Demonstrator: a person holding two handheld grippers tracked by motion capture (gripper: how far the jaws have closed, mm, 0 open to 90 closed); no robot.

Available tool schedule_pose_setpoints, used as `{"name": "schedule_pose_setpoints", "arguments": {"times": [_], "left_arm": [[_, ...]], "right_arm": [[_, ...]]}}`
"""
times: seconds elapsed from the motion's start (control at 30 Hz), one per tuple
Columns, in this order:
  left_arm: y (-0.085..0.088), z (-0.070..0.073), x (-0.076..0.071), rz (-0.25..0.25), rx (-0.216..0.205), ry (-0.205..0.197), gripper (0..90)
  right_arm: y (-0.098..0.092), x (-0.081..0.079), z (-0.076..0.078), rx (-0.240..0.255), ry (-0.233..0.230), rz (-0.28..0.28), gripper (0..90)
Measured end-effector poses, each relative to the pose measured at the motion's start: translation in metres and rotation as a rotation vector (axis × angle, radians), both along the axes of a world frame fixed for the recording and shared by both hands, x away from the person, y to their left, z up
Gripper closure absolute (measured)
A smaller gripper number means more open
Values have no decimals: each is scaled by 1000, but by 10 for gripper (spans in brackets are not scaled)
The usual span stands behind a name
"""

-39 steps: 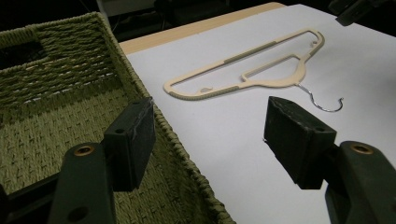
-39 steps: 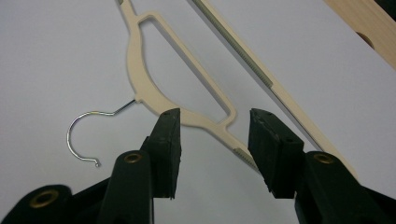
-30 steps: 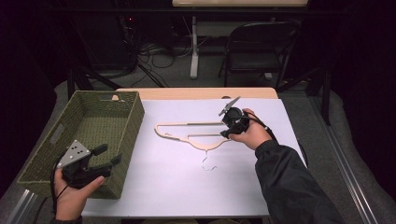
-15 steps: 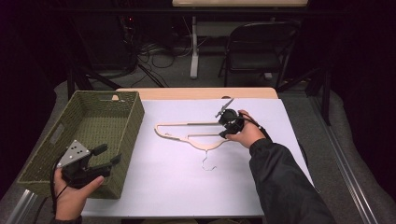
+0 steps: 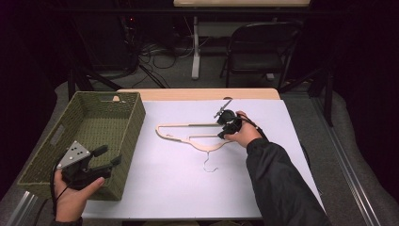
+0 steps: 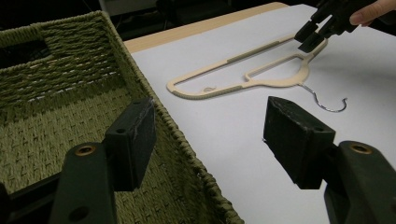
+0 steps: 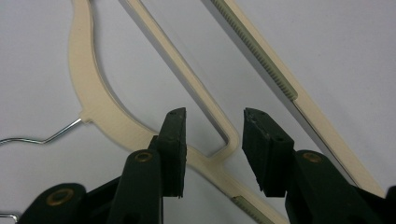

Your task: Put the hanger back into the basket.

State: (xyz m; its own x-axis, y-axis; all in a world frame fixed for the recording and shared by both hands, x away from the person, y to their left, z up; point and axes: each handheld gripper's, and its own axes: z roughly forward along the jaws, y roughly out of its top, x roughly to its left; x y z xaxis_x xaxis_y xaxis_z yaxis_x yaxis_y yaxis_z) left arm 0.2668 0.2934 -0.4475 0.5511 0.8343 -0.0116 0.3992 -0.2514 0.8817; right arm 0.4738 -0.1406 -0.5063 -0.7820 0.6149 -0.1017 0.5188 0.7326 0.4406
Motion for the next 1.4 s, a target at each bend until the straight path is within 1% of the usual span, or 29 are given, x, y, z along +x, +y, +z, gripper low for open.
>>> {"name": "schedule_pose_setpoints", "arguments": {"times": [0.1, 0.13, 0.17, 0.2, 0.23, 0.27, 0.3, 0.33, 0.4, 0.43, 0.47, 0.5, 0.57, 0.6, 0.63, 0.73, 0.77, 0.83, 0.87, 0.9, 0.93, 0.97, 1.03, 1.1, 1.13, 1.17, 1.33, 1.37, 1.4], "left_arm": [[0, 0, 0, 0, 0, 0, 346], [0, 0, 0, 0, 0, 2, 347], [0, 0, 1, 0, 1, 2, 346], [0, 0, 1, 0, 1, 2, 346], [0, -1, 1, -1, 3, 3, 346], [-1, -1, 1, 0, 1, 2, 346], [-1, -1, 1, -2, 4, 6, 346], [-1, -1, 1, -2, 3, 6, 346], [-2, -1, 1, -4, 4, 6, 347], [-2, -1, 2, -4, 4, 6, 347], [-2, -1, 2, -4, 4, 6, 347], [-2, -2, 2, -4, 4, 6, 348], [-1, -2, 2, -4, 3, 6, 348], [-1, -2, 2, -4, 3, 7, 348], [-1, -2, 2, -5, 3, 8, 348], [-2, -3, 2, -7, 3, 9, 348], [-2, -3, 3, -9, 3, 8, 348], [-2, -3, 3, -8, 2, 10, 351], [-2, -3, 3, -8, 2, 10, 351], [-2, -3, 3, -10, 3, 11, 351], [-2, -3, 3, -10, 3, 11, 351], [-2, -3, 3, -10, 2, 12, 351], [-1, -3, 3, -9, 2, 12, 352], [-1, -3, 3, -9, 2, 12, 353], [-1, -3, 3, -9, 2, 13, 354], [-2, -3, 3, -9, 2, 13, 354], [-2, -3, 3, -10, 6, 12, 354], [-3, -4, 3, -10, 5, 11, 355], [-3, -4, 3, -9, 5, 11, 355]], "right_arm": [[0, 1, 1, -17, 25, -4, 609], [0, 1, -3, 40, -12, -7, 609], [-2, 2, 7, -60, 63, 2, 610], [-2, 2, 7, -60, 63, 2, 610], [-4, 2, 3, 5, 20, -4, 615], [-4, 3, 3, -4, 25, 1, 620], [-3, 3, 4, -41, 29, 16, 622], [-1, 3, 5, -54, 25, 23, 622], [2, 4, 8, -49, 29, 44, 629], [4, 5, 8, -56, 35, 51, 634], [6, 6, 8, -97, 46, 66, 636], [9, 8, 8, -112, 42, 80, 636], [15, 11, 7, -102, 36, 94, 640], [18, 12, 9, -121, 47, 98, 639], [21, 14, 8, -122, 33, 111, 636], [31, 18, 7, -146, 22, 149, 635], [34, 20, 6, -150, 26, 160, 633], [39, 21, 4, -166, 52, 177, 615], [41, 22, 2, -159, 59, 190, 606], [43, 23, 1, -180, 90, 200, 593], [44, 24, -1, -195, 101, 210, 583], [46, 24, -5, -178, 86, 207, 573], [47, 24, -10, -188, 81, 215, 566], [48, 25, -13, -208, 89, 224, 571], [48, 25, -12, -233, 109, 224, 577], [48, 26, -12, -245, 117, 230, 586], [47, 27, -15, -229, 105, 220, 587], [47, 27, -17, -209, 98, 218, 586], [47, 28, -17, -211, 105, 215, 585]]}}
